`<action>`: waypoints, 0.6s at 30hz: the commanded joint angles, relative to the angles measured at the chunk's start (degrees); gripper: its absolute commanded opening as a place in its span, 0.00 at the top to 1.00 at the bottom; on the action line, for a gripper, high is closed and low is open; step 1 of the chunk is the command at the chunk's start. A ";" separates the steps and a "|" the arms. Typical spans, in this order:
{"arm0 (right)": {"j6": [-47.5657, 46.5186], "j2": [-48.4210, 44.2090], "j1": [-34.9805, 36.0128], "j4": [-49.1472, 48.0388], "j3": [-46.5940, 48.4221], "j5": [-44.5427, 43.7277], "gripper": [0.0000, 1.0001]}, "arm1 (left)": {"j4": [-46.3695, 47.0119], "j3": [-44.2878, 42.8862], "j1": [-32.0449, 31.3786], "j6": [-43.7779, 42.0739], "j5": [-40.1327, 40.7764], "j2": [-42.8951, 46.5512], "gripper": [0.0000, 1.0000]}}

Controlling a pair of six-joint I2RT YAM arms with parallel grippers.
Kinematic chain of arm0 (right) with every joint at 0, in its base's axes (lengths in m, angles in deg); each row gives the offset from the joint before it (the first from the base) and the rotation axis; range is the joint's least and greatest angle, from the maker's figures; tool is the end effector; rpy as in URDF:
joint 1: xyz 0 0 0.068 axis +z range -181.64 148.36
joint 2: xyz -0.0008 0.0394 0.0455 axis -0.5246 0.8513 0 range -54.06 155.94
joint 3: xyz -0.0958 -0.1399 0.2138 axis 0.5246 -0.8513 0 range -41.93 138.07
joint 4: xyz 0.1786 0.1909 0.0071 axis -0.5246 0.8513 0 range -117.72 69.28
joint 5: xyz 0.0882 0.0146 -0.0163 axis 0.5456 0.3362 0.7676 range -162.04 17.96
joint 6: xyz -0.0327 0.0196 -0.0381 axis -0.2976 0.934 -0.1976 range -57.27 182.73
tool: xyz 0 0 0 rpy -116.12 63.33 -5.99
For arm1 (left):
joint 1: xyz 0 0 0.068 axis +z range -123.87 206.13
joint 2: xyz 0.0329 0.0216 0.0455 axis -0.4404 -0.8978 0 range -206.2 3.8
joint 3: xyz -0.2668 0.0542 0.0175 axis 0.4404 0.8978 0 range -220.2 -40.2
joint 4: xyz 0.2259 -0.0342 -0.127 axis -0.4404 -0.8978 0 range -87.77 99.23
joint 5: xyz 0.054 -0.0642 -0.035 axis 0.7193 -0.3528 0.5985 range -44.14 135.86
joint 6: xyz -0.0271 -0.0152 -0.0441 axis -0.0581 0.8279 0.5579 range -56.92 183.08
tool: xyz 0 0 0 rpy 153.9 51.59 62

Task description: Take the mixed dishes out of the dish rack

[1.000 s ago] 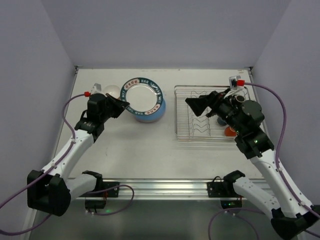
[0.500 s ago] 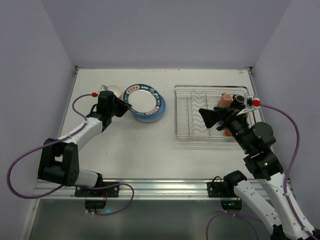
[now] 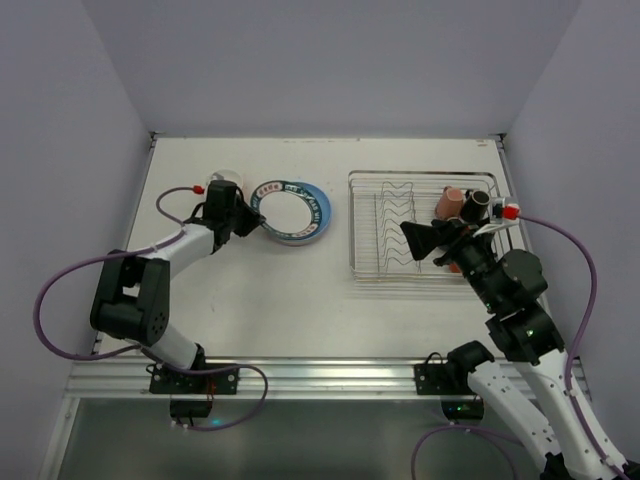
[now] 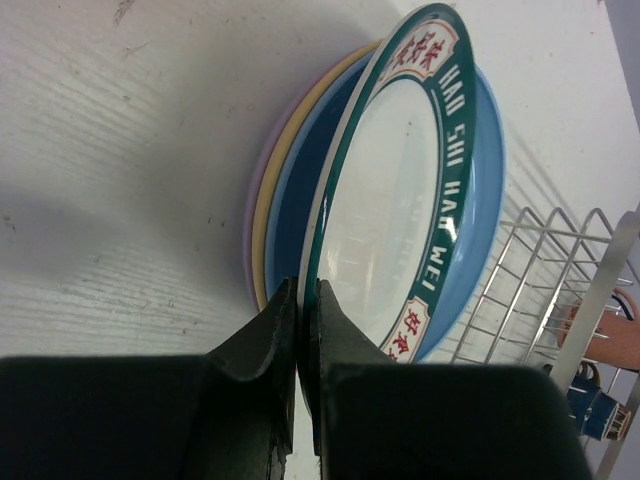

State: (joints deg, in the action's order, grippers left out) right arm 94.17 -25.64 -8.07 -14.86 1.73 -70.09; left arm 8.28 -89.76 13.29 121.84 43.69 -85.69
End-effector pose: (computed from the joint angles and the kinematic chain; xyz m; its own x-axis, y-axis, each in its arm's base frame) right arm 0.1075 0.0484 0.3660 -0.1924 0.4848 -0.8532 -0.3874 0.7613 0.5199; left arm 0.3184 -0.0740 0.1946 -0.5448 -0.7521 -0.3708 -0.4160 0.6264 -0.6592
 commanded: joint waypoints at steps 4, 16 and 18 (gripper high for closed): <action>-1.12 -0.04 -0.11 -1.88 -0.59 -1.17 0.01 | 4.47 -3.61 -1.13 -1.37 -1.08 -1.56 0.93; -1.29 0.14 -0.11 -2.40 -1.12 -0.46 0.01 | -1.94 -6.95 -4.56 -4.44 1.82 -3.40 0.56; -1.29 0.05 -0.11 -2.40 -1.21 -0.38 0.01 | -3.26 -7.83 -4.65 -5.06 1.82 -4.20 0.56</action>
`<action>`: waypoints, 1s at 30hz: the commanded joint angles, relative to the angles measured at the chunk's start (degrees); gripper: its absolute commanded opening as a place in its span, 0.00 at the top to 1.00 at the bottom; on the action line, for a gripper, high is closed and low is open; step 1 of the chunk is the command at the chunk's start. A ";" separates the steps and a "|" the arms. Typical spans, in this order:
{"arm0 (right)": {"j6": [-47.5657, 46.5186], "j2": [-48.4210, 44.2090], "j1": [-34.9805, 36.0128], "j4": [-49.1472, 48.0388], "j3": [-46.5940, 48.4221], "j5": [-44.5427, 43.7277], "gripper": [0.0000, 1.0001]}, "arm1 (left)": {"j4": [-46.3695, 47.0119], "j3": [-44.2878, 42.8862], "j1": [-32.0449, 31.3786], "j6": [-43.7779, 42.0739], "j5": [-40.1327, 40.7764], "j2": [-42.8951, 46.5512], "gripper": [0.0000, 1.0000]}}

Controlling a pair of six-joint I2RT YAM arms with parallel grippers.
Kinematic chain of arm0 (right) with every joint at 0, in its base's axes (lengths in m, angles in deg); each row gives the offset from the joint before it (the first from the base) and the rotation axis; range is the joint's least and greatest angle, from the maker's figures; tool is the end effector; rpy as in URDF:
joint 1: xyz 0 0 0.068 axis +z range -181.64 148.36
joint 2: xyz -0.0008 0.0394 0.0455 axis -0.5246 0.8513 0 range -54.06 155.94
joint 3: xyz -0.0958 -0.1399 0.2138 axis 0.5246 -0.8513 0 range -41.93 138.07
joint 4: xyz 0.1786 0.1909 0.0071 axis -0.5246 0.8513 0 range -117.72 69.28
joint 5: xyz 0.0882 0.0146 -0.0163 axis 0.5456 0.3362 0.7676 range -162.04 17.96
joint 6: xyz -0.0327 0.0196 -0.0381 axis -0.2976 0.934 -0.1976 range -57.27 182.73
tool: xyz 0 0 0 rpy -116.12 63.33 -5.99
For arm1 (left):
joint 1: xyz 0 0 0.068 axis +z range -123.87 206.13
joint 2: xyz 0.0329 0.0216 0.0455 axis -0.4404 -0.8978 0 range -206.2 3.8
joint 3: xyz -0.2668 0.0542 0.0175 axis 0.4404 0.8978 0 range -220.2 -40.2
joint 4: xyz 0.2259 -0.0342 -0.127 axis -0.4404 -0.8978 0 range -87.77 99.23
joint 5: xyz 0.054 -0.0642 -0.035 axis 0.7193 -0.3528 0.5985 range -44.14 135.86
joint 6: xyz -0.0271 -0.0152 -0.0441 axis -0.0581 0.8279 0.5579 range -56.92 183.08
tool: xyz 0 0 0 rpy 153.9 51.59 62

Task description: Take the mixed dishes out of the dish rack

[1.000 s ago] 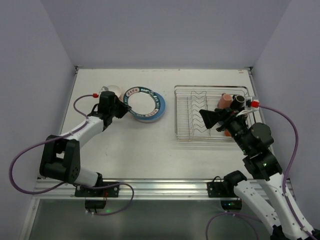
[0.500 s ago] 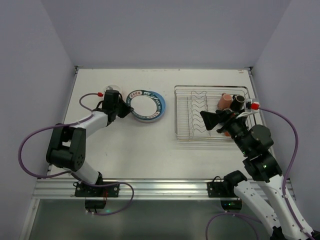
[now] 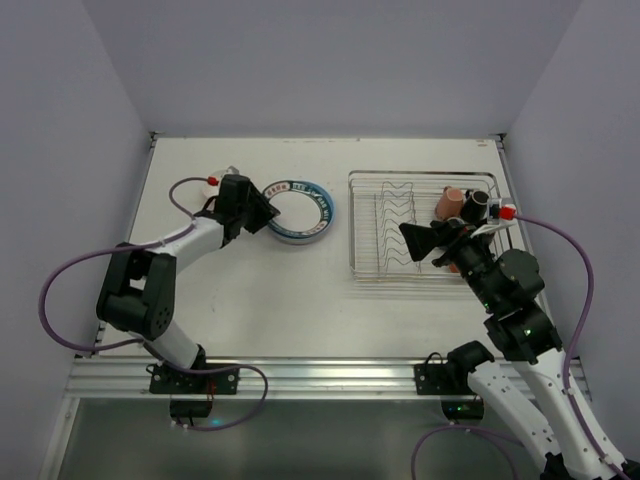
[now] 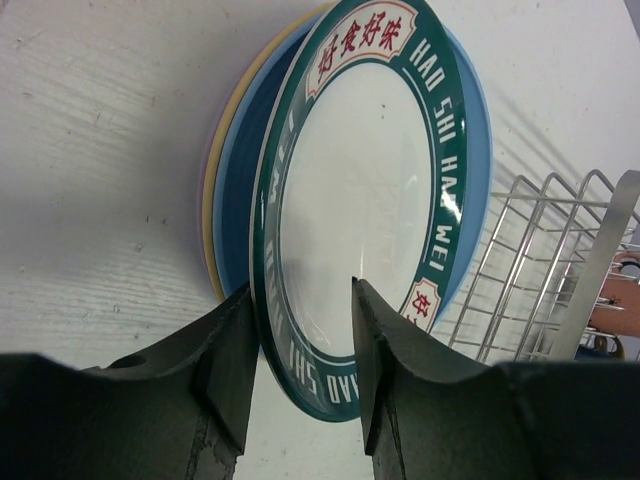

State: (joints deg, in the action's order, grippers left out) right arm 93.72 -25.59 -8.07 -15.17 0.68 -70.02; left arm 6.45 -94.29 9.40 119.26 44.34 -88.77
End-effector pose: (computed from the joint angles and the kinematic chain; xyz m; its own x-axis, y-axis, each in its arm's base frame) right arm 0.1098 0.0494 0.3604 -0.2008 0.4738 -0.8575 -0.3833 0.7675 0.5138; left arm 0.3285 -0.0998 0.1995 -0.6066 -0.6849 -0.4037 -0.3540 0.6874 -0.6342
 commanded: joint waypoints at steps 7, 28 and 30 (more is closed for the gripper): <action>-0.92 0.18 -0.11 -2.27 -0.25 0.26 0.01 | -6.35 -5.24 -1.72 -4.94 4.94 -1.82 0.32; -0.92 0.80 -0.11 -2.80 -0.69 1.67 0.01 | -12.42 -14.20 -5.33 -9.60 9.34 -6.74 0.18; -0.84 0.97 -0.11 -2.80 -0.60 1.84 0.01 | -12.94 -15.17 -5.85 -9.69 9.17 -7.35 0.18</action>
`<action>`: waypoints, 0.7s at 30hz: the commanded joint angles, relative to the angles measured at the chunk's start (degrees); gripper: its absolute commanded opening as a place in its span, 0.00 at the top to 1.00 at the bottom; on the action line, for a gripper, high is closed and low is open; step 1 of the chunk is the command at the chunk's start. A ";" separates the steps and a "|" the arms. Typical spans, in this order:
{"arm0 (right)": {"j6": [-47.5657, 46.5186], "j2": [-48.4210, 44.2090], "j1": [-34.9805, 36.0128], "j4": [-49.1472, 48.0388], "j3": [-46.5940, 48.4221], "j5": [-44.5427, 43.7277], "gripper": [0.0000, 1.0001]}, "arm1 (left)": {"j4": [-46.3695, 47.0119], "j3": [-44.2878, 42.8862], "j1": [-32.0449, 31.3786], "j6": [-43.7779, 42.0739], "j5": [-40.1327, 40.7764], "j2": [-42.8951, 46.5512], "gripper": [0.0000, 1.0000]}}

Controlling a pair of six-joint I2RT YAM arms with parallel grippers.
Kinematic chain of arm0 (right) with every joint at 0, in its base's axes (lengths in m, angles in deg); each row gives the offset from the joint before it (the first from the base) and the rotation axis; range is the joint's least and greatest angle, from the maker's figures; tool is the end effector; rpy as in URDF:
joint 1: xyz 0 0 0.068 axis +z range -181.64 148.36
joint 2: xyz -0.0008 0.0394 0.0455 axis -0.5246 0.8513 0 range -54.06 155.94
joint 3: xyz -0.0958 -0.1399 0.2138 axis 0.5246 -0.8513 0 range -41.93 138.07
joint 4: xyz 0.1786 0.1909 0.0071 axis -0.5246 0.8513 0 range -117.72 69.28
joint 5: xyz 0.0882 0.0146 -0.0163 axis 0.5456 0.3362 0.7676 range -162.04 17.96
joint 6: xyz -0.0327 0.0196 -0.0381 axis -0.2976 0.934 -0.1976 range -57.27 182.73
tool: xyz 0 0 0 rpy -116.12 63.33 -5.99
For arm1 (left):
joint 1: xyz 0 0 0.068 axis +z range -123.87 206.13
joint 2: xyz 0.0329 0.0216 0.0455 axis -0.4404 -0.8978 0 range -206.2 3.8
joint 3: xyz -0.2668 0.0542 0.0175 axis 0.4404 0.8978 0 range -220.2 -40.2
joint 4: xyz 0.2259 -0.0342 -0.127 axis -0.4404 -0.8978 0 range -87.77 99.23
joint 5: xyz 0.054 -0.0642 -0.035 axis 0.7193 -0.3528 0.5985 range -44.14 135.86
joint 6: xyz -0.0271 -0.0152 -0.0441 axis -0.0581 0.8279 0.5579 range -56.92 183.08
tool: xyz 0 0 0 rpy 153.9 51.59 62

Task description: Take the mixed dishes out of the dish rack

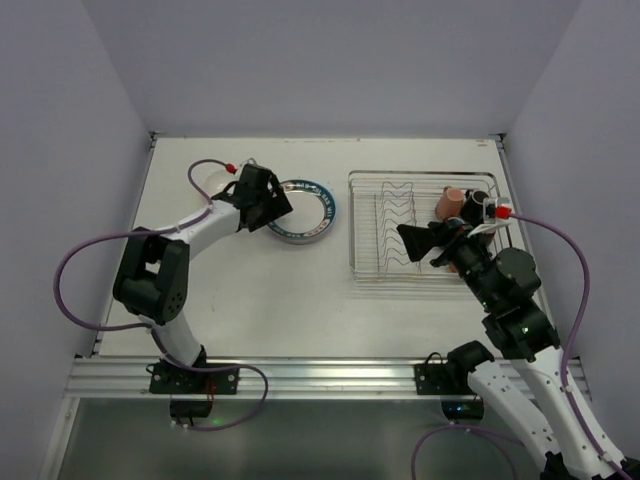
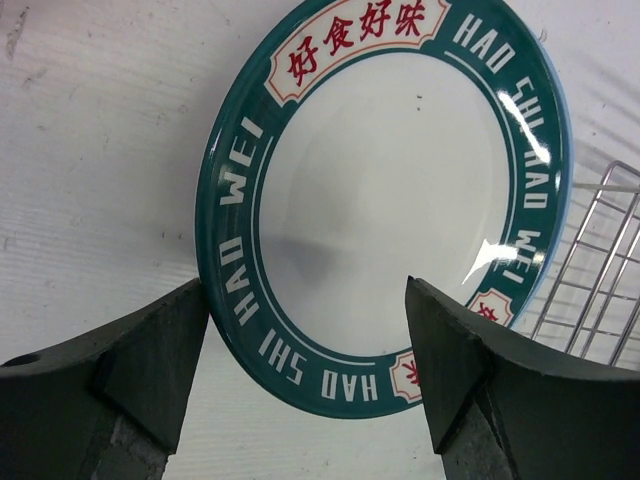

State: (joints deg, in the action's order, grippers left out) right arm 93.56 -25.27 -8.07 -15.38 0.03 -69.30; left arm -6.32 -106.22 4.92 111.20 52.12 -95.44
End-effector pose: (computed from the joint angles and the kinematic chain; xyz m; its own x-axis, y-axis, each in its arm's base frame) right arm 0.1121 0.0509 0.3565 -0.2159 0.4643 -0.8590 -0.3874 0.7668 0.5118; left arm 0.3485 -0.1311 0.2078 -0.6861 -0.5276 -0.5009 -0.3267 0.8386 -0.4359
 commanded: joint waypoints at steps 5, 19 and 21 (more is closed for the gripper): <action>-0.77 0.56 -0.11 -2.58 -0.03 1.39 0.01 | -0.80 -3.77 -1.55 -1.80 1.03 -2.62 0.19; -1.56 2.22 -0.11 -1.88 0.49 0.86 0.01 | -10.29 -9.48 -2.08 -5.75 6.65 -3.25 0.00; -2.44 3.28 -0.11 0.13 1.20 -0.36 0.01 | -11.78 -8.96 -2.08 -5.75 8.58 -1.32 0.00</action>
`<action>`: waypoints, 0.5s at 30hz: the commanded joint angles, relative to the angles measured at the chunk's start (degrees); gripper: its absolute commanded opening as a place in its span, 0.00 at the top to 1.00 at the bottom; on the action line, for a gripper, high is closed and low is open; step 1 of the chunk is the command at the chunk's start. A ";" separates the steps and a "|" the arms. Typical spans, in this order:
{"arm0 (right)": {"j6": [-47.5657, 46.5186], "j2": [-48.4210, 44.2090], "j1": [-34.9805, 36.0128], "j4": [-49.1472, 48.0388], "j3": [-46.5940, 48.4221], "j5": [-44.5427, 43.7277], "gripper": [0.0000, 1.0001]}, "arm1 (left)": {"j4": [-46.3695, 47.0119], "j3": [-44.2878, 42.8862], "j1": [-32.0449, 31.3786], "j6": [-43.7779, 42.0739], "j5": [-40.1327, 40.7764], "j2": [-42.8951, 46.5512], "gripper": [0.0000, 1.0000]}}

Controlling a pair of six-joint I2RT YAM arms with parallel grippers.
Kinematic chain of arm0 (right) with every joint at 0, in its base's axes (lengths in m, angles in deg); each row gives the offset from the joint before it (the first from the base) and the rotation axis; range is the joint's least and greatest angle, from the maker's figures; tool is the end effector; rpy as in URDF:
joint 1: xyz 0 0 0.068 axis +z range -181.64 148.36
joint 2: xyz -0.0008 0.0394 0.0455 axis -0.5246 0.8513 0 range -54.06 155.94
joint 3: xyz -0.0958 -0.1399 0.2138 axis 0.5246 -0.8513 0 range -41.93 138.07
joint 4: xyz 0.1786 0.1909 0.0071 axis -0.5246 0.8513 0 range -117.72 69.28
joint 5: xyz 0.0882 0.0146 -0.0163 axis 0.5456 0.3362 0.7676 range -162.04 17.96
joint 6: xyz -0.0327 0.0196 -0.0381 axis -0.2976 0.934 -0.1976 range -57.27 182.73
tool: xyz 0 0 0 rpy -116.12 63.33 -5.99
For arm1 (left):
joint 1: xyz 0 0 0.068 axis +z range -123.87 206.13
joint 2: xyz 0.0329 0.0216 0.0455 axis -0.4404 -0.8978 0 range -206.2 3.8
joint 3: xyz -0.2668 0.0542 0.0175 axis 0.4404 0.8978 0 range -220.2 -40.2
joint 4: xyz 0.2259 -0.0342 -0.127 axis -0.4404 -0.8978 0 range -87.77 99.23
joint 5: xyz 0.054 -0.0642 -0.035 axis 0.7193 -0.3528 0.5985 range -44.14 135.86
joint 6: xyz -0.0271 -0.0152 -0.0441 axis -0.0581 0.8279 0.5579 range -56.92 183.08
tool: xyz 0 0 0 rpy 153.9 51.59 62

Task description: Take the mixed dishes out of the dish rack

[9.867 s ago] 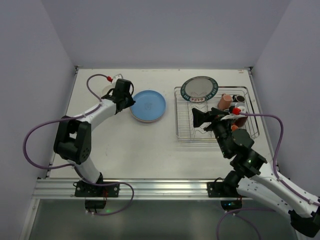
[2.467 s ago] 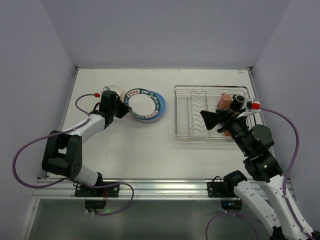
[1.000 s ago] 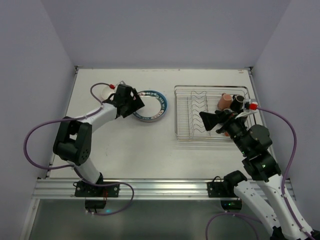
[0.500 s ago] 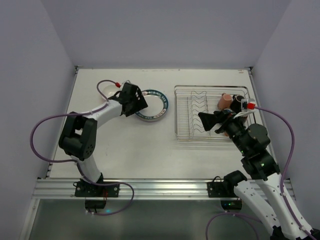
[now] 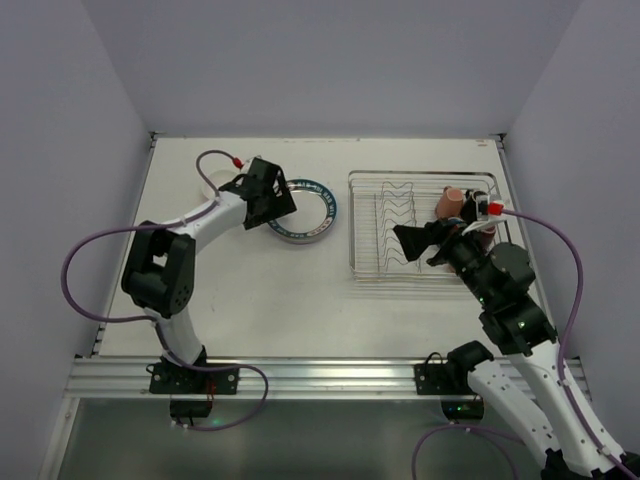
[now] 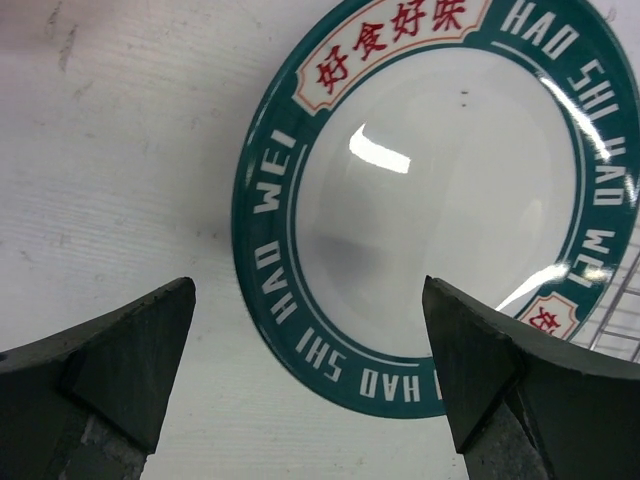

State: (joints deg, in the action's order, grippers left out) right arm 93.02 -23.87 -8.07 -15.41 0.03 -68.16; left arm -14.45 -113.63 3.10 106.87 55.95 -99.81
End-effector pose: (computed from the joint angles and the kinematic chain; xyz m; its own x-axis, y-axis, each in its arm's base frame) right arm 0.1171 0.0539 0.3540 -0.2402 0.4442 -0.8631 -0.3937 0.7682 0.5049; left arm 0.3598 -0.1463 0.2107 -0.7374 -0.4269 -0.5235 -0.3049 0.9019 -0.3059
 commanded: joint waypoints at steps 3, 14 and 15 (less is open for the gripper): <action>-3.03 5.21 -0.11 4.36 3.92 -4.14 0.01 | -5.76 -0.41 -0.26 -2.04 9.49 8.06 0.00; -7.60 13.30 -0.11 10.17 6.74 -18.36 0.01 | -14.18 9.97 -0.26 -12.47 10.75 37.15 0.00; -8.48 15.05 -0.19 10.88 7.17 -19.60 0.01 | -15.24 10.23 -0.26 -13.55 9.61 39.17 0.00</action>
State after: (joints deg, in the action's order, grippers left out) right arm 88.19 -11.28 -8.09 -6.75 4.16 -80.95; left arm -25.16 -105.78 3.10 100.14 66.05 -64.49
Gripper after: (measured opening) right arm 0.990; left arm 0.997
